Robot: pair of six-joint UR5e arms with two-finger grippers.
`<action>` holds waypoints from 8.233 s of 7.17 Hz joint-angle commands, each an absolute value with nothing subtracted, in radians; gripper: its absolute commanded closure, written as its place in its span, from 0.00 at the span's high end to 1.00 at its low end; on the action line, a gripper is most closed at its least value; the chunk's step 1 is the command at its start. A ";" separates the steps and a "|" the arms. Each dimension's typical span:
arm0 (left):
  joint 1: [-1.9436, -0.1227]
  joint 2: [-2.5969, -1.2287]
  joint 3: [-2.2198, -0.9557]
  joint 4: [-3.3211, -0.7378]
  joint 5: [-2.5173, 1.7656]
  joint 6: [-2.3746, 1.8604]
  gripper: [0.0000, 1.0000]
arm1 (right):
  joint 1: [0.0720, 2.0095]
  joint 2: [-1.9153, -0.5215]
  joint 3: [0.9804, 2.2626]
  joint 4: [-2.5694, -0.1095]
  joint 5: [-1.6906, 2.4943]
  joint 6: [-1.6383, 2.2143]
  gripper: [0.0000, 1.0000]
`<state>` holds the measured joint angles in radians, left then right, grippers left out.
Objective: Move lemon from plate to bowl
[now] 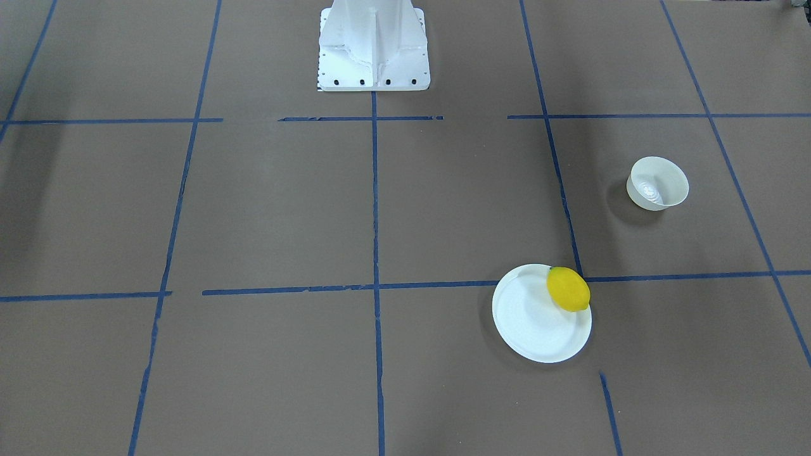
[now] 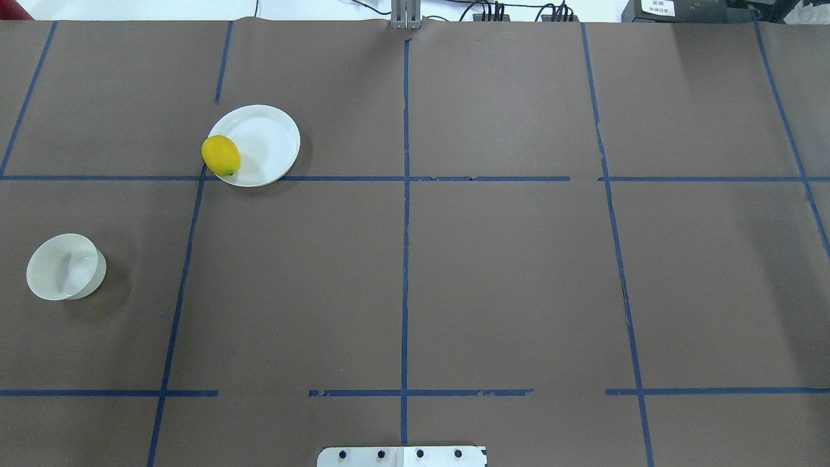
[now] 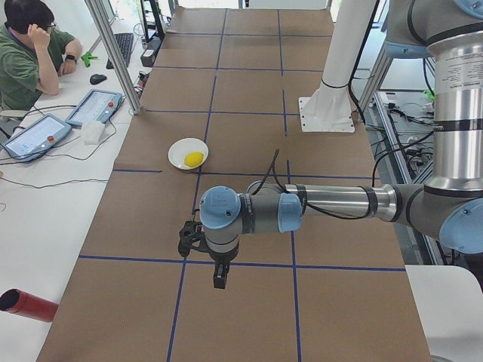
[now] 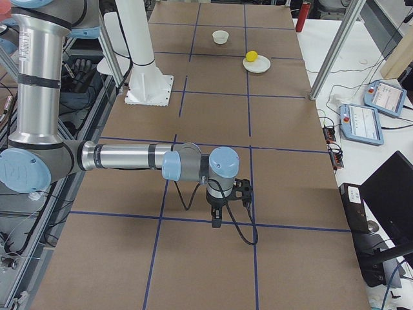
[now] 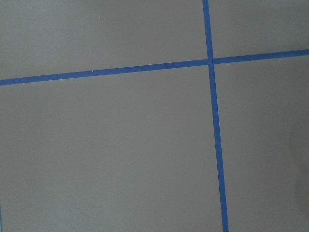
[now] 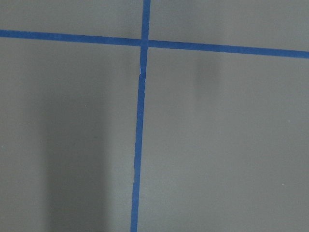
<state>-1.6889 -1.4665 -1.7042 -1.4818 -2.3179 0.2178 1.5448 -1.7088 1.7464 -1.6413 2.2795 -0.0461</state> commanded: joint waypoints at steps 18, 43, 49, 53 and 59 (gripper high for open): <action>-0.960 -2.026 -1.628 -1.697 -2.165 -1.136 1.00 | 1.545 -1.709 1.747 -1.641 2.279 -0.046 1.00; -1.034 -1.415 -1.879 -2.098 -2.085 -0.793 0.48 | 1.545 -1.709 1.746 -1.641 2.279 -0.046 1.00; -0.901 -1.385 -1.803 -2.197 -2.037 -0.914 0.49 | 1.545 -1.709 1.747 -1.641 2.279 -0.046 1.00; -0.888 -1.388 -1.804 -2.197 -2.045 -0.913 1.00 | 1.545 -1.709 1.747 -1.641 2.279 -0.046 1.00; -1.097 -1.384 -1.847 -2.045 -2.187 -0.529 1.00 | 1.545 -1.709 1.746 -1.641 2.279 -0.046 1.00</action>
